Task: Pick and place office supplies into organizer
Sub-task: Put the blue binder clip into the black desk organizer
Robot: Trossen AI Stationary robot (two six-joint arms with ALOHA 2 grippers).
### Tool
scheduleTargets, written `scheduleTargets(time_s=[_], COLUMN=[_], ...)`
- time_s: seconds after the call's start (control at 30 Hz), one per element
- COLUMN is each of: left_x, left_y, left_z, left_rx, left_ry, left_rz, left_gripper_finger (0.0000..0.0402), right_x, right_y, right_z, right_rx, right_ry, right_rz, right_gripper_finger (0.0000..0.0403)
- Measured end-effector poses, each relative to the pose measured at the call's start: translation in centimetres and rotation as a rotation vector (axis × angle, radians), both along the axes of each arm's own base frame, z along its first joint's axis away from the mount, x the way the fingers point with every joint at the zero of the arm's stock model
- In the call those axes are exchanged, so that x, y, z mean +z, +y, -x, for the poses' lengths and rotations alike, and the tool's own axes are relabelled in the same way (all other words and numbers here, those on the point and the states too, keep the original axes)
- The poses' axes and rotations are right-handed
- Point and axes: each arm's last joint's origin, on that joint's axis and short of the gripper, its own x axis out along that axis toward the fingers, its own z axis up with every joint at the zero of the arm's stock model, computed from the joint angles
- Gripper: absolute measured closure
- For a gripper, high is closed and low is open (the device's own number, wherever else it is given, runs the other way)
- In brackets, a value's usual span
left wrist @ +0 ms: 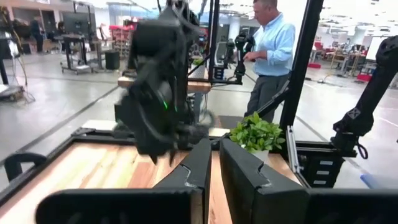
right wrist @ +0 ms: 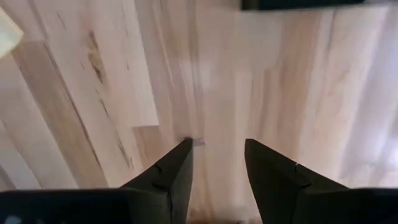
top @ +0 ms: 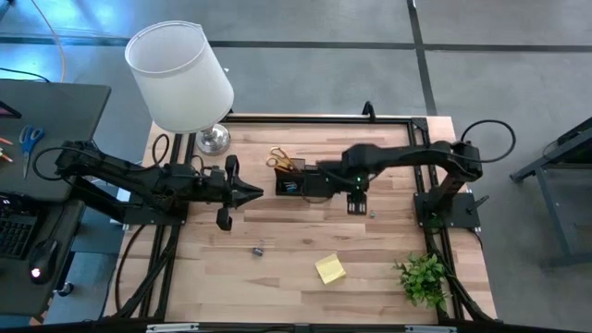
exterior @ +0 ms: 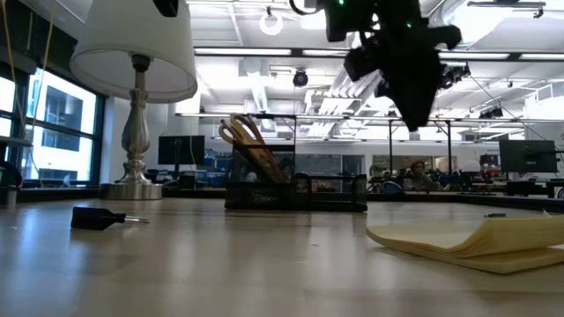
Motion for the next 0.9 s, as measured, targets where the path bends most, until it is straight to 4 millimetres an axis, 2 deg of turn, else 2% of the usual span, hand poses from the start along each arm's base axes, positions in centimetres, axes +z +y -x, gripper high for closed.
scheduleTargets(time_s=[0.17,0.27,0.47,0.63,0.8,0.9], left_x=[0.4,1.0,2.1,3.7,4.4,4.8], left_y=[0.0,0.0,0.0,0.0,0.0,0.0], left_z=[0.0,0.1,0.2,0.1,0.2,0.2], left_rx=[0.003,0.007,-0.001,-0.001,0.004,0.009], left_ry=[-0.04,-0.096,-0.171,-0.148,-0.139,-0.146], left_rz=[-0.055,-0.072,-0.114,-0.153,-0.208,-0.248], left_gripper_finger=[0.0378,0.0378,0.0378,0.0378,0.0378,0.0378], right_x=[-3.5,-4.9,-5.9,-6.5,-7.9,-9.0], right_y=[1.3,1.4,1.2,1.3,2.0,2.4], right_z=[1.7,2.7,5.1,7.4,9.2,9.8], right_rx=[-0.107,-0.198,-0.363,-0.609,-0.867,-0.933], right_ry=[0.136,0.136,-0.066,-0.19,-0.138,-0.09], right_rz=[0.005,0.014,-0.016,-0.045,-0.07,-0.068], right_gripper_finger=[0.0265,0.0265,0.0265,0.0259,0.0252,0.0254])
